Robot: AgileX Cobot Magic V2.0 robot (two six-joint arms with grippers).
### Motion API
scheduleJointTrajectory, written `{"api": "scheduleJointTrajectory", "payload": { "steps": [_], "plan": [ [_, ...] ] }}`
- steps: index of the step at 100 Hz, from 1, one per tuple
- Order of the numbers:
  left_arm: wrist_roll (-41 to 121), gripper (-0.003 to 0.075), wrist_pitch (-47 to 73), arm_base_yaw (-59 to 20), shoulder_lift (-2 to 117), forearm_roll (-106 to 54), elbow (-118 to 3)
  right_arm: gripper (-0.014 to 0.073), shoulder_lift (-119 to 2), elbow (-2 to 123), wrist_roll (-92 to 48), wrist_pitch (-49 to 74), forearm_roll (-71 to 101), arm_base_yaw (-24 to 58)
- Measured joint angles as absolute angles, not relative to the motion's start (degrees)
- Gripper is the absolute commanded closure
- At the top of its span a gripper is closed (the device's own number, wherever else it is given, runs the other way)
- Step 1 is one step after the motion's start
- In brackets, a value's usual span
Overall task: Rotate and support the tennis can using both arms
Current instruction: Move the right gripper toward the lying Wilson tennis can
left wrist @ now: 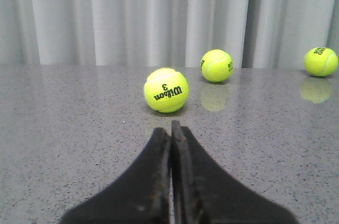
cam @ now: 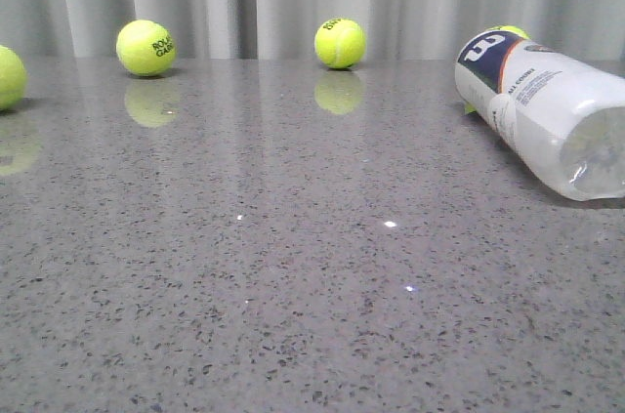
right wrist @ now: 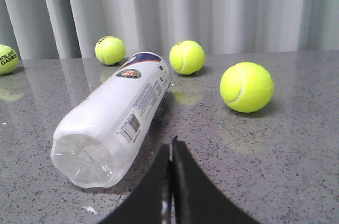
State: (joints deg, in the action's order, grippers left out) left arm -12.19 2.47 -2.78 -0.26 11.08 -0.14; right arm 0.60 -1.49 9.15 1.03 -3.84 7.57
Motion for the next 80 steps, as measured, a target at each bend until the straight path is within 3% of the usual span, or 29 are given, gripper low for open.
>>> {"api": "scheduleJointTrajectory", "payload": {
  "steps": [39,55,80],
  "plan": [
    [-12.19,0.0741,2.47,-2.78,-0.26,11.08,-0.14,0.0664,0.6,2.98,9.15,1.46,-1.61,7.57],
    [-12.19,0.0741,2.47,-2.78,-0.26,11.08,-0.14,0.0664,-1.74,14.24,9.15,11.01,-0.41,7.57],
    [-12.19,0.0741,2.47,-2.78,-0.26,11.08,-0.14,0.0664,-17.98,34.84,9.15,34.74,0.0,7.57]
  ]
}}
